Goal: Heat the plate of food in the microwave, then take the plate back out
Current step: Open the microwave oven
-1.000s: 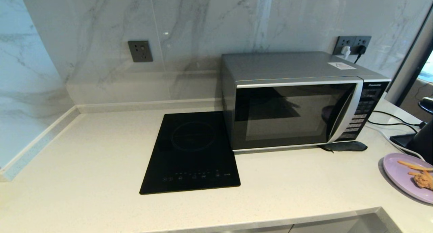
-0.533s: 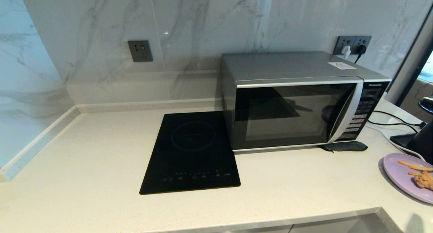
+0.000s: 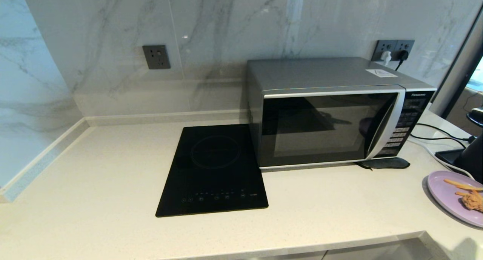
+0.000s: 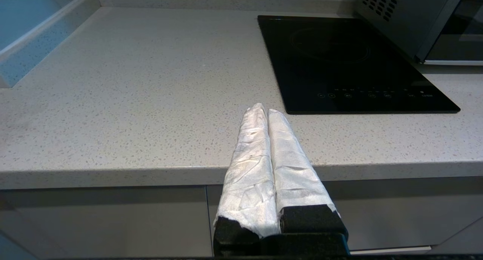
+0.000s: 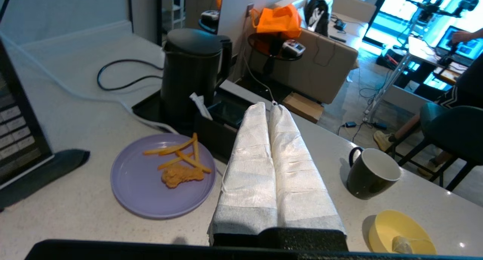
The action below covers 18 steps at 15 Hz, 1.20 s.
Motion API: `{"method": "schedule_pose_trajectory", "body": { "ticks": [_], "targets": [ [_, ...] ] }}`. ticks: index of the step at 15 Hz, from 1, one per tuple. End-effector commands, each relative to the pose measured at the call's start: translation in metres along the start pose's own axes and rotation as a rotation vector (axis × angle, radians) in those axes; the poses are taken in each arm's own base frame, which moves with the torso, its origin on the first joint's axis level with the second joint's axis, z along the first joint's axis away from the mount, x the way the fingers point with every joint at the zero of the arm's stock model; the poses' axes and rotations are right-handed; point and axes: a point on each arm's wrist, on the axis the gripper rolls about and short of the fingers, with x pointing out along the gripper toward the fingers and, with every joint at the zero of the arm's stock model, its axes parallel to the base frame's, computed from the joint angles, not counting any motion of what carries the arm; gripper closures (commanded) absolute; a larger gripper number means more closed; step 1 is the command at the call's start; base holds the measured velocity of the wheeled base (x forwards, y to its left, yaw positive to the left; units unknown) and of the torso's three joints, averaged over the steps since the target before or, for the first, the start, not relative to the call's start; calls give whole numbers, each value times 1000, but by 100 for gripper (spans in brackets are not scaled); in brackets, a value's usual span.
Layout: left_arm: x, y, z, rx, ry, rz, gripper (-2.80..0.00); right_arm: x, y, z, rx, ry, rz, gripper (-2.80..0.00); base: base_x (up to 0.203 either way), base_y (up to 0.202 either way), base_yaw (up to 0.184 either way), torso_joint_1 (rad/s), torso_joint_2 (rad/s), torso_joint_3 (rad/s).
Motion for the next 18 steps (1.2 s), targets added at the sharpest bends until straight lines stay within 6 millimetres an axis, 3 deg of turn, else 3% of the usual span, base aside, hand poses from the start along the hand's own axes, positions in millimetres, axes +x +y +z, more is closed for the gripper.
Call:
{"method": "schedule_pose_trajectory", "body": {
  "ticks": [1, 6, 9, 10, 14, 18],
  "targets": [
    [0, 0, 0, -1, 1, 1, 0, 2, 14, -13, -60, 34, 37, 0, 0, 0, 0, 0, 0, 0],
    [0, 0, 0, -1, 1, 1, 0, 4, 36, -33, -84, 87, 91, 0, 0, 0, 0, 0, 0, 0],
    [0, 0, 0, -1, 1, 1, 0, 5, 38, -41, -102, 102, 94, 0, 0, 0, 0, 0, 0, 0],
    [0, 0, 0, -1, 1, 1, 0, 5, 40, -41, -105, 104, 96, -280, 0, 0, 0, 0, 0, 0],
    [0, 0, 0, -1, 1, 1, 0, 4, 47, -41, -100, 106, 125, -280, 0, 0, 0, 0, 0, 0],
    [0, 0, 0, -1, 1, 1, 0, -3, 67, -48, -90, 125, 214, -280, 0, 0, 0, 0, 0, 0]
  ]
}}
